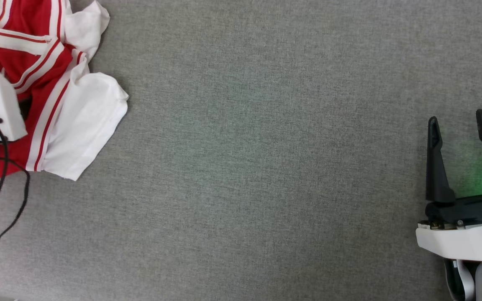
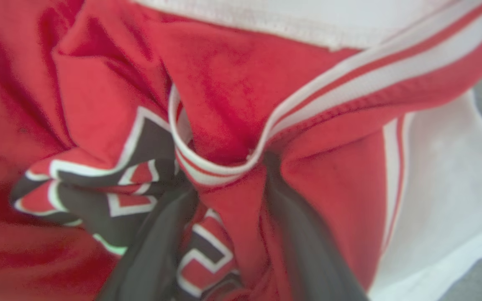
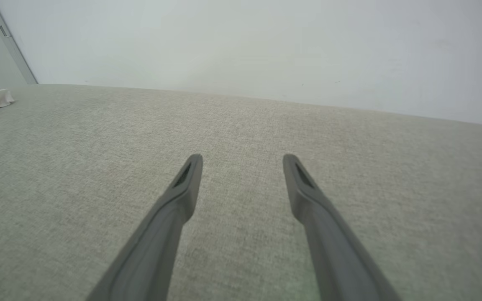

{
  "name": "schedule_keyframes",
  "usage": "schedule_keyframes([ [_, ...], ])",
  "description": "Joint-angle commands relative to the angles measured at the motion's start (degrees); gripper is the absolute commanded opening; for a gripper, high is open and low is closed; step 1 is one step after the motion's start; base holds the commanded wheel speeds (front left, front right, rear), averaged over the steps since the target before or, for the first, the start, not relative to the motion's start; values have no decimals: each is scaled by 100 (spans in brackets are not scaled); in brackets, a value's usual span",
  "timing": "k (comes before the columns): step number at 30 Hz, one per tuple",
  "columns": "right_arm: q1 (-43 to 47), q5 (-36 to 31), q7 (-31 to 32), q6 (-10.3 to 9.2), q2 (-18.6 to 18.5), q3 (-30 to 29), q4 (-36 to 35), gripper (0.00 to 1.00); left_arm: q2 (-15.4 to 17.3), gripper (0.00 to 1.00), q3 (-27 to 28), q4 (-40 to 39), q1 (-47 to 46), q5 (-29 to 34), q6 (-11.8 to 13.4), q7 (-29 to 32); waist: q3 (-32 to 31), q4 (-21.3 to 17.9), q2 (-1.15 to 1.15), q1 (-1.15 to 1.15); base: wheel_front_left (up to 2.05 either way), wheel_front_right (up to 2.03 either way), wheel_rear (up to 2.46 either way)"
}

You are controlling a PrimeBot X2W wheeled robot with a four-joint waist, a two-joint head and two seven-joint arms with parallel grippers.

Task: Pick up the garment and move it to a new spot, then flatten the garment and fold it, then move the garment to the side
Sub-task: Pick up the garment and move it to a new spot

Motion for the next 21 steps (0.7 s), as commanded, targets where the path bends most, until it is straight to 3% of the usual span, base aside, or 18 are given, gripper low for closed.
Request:
schedule_keyframes([
  [1, -3, 30, -14, -2, -7, -11, 28, 100, -234, 0, -287, 156, 275, -43, -2, 40, -97, 41, 0, 0, 0, 0, 0],
  [14, 257, 320, -14, -2, 10, 42, 229, 100, 563, 0, -655, -431, -941, 125, -1, -378, -1099, 154, 0, 0, 0, 0, 0],
  [21, 445, 635, -14, -2, 11, 60, 385, 100, 781, 0, -1125, -1163, -1475, 216, -2, -410, -1647, 76, 0, 0, 0, 0, 0],
])
